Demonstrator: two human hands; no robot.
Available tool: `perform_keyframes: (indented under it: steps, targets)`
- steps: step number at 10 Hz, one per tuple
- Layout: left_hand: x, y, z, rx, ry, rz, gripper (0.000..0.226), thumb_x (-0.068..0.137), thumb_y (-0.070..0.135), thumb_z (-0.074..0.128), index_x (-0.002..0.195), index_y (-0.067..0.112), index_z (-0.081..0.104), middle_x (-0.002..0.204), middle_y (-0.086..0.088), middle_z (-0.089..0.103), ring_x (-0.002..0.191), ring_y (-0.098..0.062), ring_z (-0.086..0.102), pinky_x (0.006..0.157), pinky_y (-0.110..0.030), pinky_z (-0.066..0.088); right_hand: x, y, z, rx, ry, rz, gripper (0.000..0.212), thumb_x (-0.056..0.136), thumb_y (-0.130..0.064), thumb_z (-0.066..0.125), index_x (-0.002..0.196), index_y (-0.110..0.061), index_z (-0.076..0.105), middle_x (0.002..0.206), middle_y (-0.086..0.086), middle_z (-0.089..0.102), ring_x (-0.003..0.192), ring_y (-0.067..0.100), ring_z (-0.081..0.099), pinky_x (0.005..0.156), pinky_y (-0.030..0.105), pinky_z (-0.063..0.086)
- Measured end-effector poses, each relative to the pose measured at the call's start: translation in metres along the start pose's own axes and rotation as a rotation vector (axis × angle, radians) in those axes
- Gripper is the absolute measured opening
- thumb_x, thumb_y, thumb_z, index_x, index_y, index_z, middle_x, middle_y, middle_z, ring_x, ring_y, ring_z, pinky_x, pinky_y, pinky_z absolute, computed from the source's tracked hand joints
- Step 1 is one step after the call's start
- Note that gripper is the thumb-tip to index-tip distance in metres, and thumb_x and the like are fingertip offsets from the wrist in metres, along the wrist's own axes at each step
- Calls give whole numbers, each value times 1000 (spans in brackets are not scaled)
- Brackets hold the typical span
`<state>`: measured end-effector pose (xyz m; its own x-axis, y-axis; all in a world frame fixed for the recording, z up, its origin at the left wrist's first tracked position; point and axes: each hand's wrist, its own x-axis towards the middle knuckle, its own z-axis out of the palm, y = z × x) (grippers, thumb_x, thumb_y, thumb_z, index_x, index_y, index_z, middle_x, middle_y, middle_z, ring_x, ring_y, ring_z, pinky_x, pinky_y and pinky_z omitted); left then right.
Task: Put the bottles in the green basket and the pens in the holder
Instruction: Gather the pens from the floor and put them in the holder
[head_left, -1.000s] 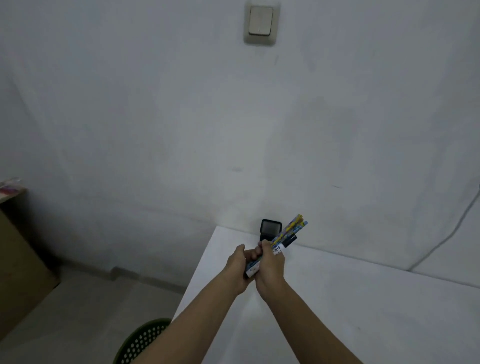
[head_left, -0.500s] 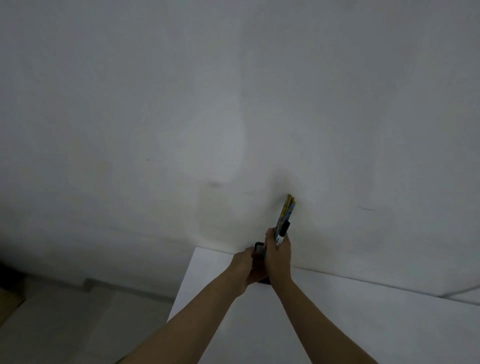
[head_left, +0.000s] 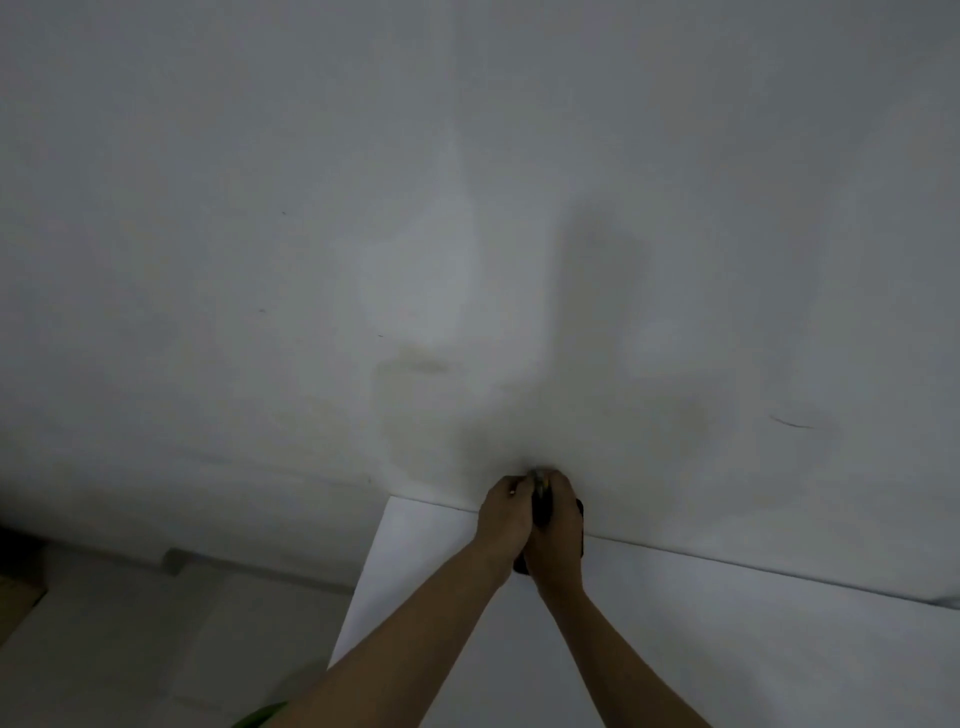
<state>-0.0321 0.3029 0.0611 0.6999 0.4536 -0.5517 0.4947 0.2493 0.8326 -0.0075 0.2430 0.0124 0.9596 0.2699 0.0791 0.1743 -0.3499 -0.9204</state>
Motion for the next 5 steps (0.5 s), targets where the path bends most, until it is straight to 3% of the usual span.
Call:
perform_keyframes:
  steps: [1, 2, 3, 4, 5]
  targets:
    - [-3, 2, 5, 25, 4, 17, 36, 99, 28, 37, 129, 13, 51, 130, -10, 57, 118, -26, 54, 102, -37, 45, -2, -4, -4, 39, 10, -12, 16, 85, -9, 54, 99, -9, 60, 93, 2, 64, 88, 15, 64, 78, 28, 53]
    - [-10, 5, 10, 11, -4, 32, 35, 99, 24, 36, 130, 13, 50, 131, -9, 56, 115, -23, 54, 96, -33, 44, -7, -11, -9, 94, 60, -27, 26, 81, -16, 51, 104, -7, 59, 99, 4, 63, 92, 14, 63, 83, 31, 54]
    - [-19, 10, 11, -5, 2, 86, 36, 98, 21, 37, 132, 13, 48, 133, -9, 55, 112, -20, 53, 97, -29, 43, -10, -14, -19, 149, 82, 4, 34, 80, -7, 59, 113, -11, 54, 111, 5, 58, 104, 16, 59, 93, 34, 52]
    - [-30, 15, 10, 53, 22, 121, 42, 99, 22, 34, 139, 13, 41, 142, -9, 47, 127, -24, 47, 110, -34, 39, -16, -20, -34, 125, 77, 11, 50, 83, -8, 67, 127, -18, 46, 122, -4, 51, 113, 7, 50, 95, 14, 42]
    - [-47, 19, 7, 76, 32, 137, 45, 100, 20, 31, 145, 13, 33, 149, -10, 39, 133, -24, 41, 113, -33, 35, -31, -30, -51, 120, 88, 30, 57, 87, -20, 65, 137, -22, 38, 128, -10, 42, 116, -1, 41, 85, -1, 34]
